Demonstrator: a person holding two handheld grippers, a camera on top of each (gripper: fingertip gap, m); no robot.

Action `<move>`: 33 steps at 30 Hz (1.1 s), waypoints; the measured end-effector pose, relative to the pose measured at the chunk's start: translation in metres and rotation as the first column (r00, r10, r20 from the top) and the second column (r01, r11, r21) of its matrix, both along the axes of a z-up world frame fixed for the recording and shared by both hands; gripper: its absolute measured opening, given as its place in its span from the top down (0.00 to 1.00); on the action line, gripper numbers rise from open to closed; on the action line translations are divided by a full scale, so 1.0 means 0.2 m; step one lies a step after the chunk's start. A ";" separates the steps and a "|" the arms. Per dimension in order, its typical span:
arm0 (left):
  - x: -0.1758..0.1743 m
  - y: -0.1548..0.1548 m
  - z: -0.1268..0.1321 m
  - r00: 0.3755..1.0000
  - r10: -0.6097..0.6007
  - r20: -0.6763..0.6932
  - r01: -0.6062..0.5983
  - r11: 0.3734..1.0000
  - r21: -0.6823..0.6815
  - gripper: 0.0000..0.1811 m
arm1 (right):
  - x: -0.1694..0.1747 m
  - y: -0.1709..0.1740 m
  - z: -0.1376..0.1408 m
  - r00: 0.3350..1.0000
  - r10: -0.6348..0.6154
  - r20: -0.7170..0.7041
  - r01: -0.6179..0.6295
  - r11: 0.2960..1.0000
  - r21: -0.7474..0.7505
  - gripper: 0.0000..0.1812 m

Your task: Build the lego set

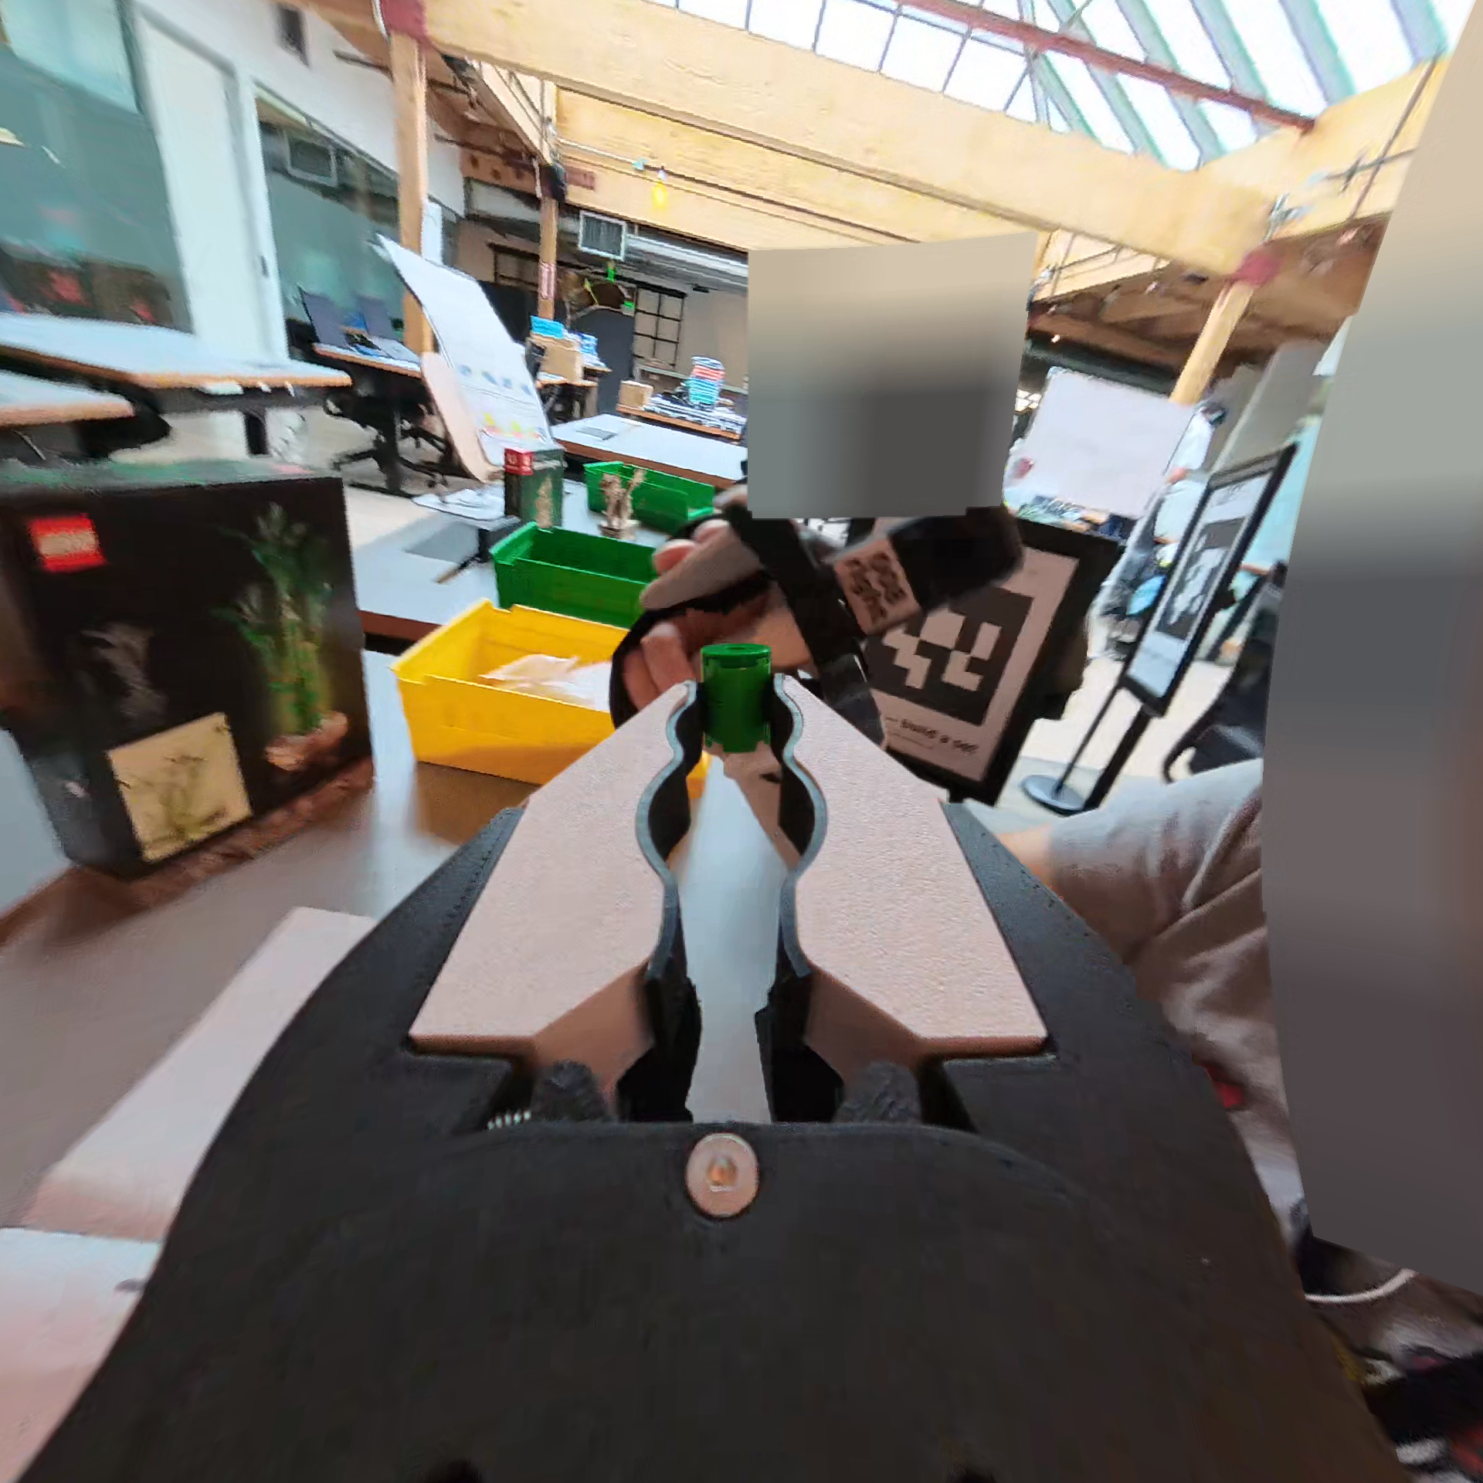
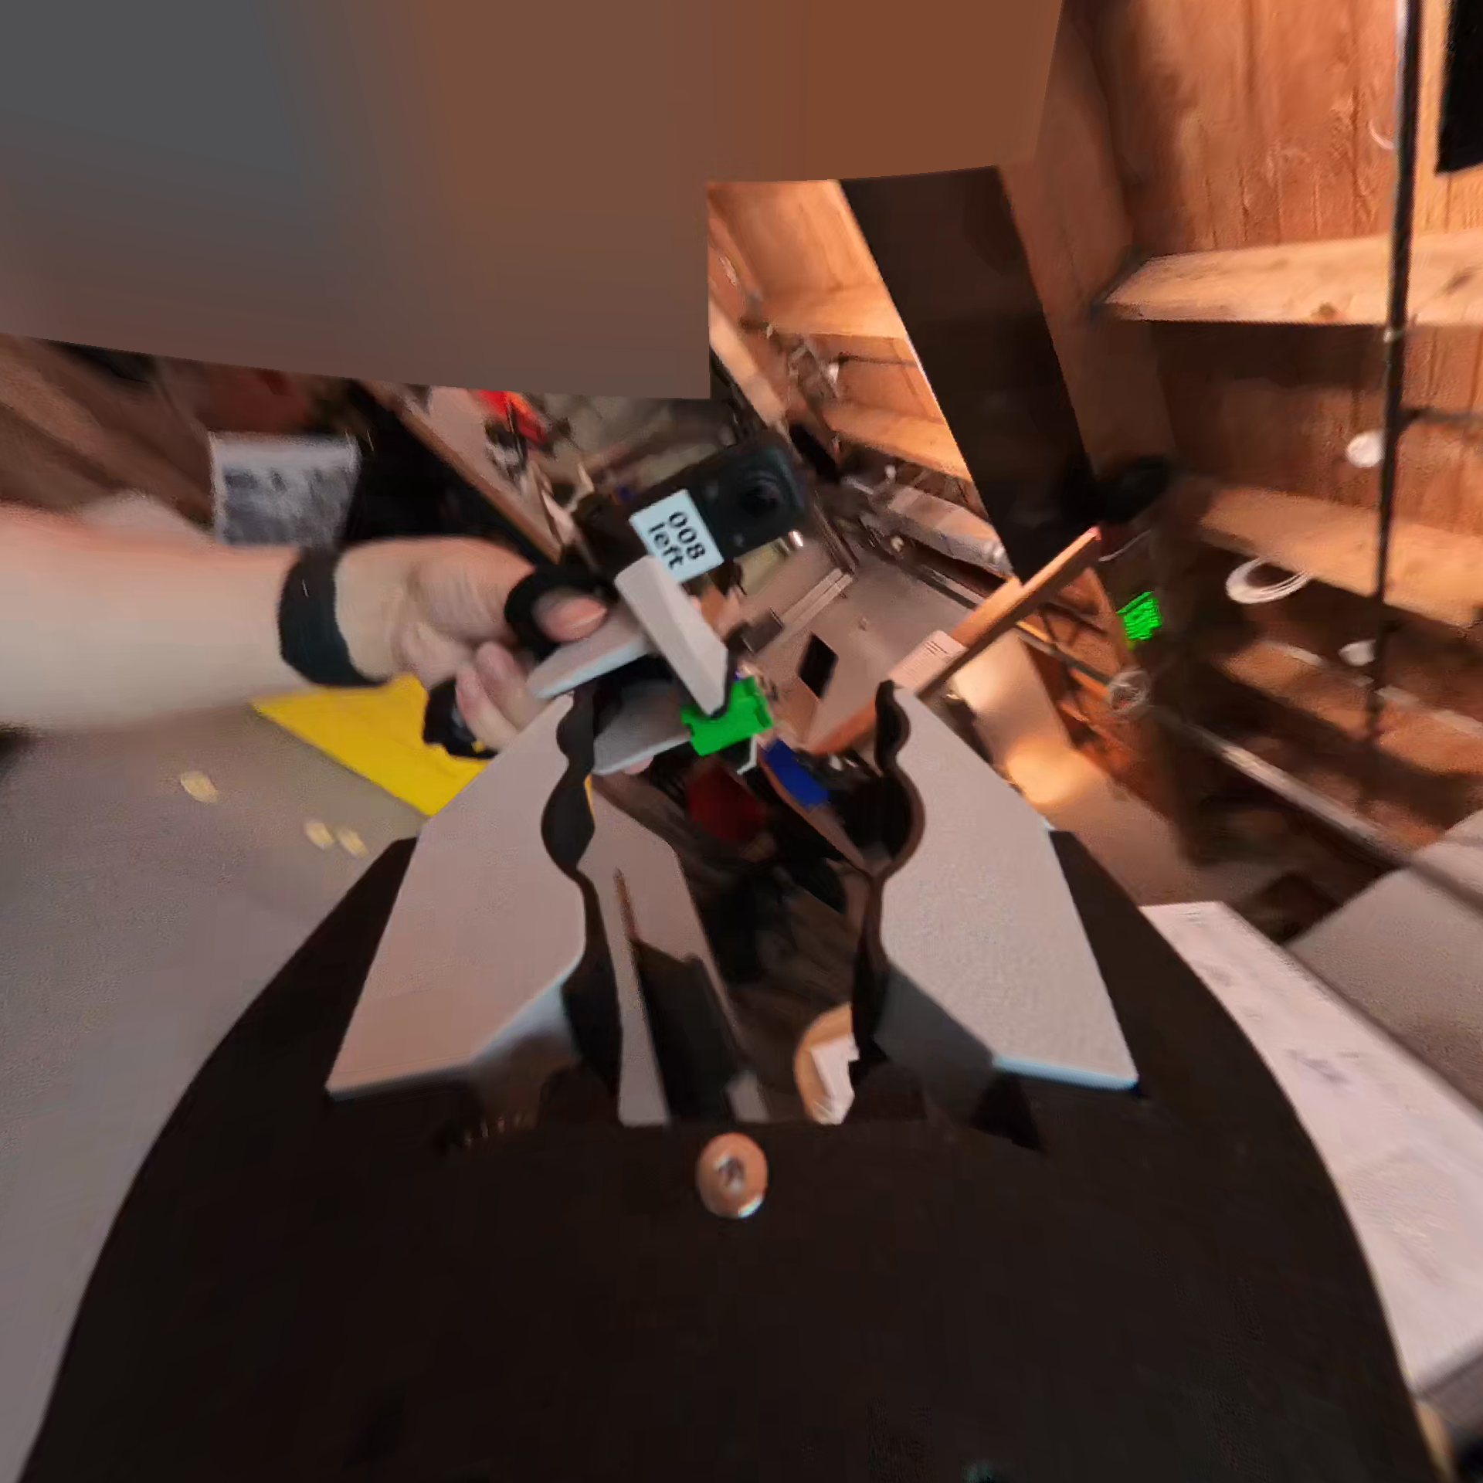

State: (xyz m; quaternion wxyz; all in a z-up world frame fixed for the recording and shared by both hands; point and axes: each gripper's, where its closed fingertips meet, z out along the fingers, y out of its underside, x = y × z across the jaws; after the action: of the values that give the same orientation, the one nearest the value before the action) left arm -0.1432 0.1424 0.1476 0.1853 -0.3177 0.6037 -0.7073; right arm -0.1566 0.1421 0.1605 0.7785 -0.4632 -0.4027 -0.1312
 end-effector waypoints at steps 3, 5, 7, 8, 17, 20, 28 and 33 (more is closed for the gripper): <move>0.00 -0.03 -0.02 0.994 -0.084 -0.076 0.077 0.993 -0.089 0.93 | -0.04 0.06 -0.07 0.974 -0.150 0.169 0.155 0.988 -0.016 0.64; 0.00 -0.05 -0.04 0.985 -0.125 -0.115 0.111 0.986 -0.123 0.94 | -0.02 0.09 -0.07 0.949 -0.238 0.208 0.237 0.971 0.029 0.75; 0.02 -0.05 -0.06 0.982 -0.125 -0.143 0.106 0.985 -0.133 0.93 | 0.00 0.11 -0.09 0.934 -0.274 0.230 0.274 0.961 0.031 0.79; 0.03 -0.05 -0.07 0.980 -0.125 -0.152 0.104 0.985 -0.135 0.93 | 0.00 0.12 -0.10 0.930 -0.277 0.240 0.281 0.960 0.017 0.80; 0.06 -0.04 -0.12 0.972 -0.123 -0.199 0.100 0.988 -0.121 0.93 | 0.03 0.14 -0.16 0.940 -0.258 0.225 0.289 0.951 -0.114 0.87; 0.05 -0.05 -0.10 0.975 -0.136 -0.177 0.110 0.983 -0.150 0.93 | 0.02 0.13 -0.13 0.951 -0.243 0.192 0.265 0.959 -0.096 0.87; 0.11 -0.06 -0.12 0.990 -0.060 -0.125 0.053 0.997 -0.056 0.93 | 0.14 0.09 -0.22 0.953 -0.245 0.180 0.294 0.892 -0.343 0.66; 0.24 0.06 -0.22 0.950 0.275 0.148 -0.312 0.860 0.405 0.93 | 0.25 -0.17 -0.11 0.969 -0.118 -0.217 -0.017 0.845 -0.535 0.77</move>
State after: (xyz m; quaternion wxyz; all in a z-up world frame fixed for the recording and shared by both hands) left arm -0.0960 0.1548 0.1028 0.3810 -0.3278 0.6785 -0.5358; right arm -0.1058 0.1088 0.1383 0.6586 -0.6838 -0.3133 0.0224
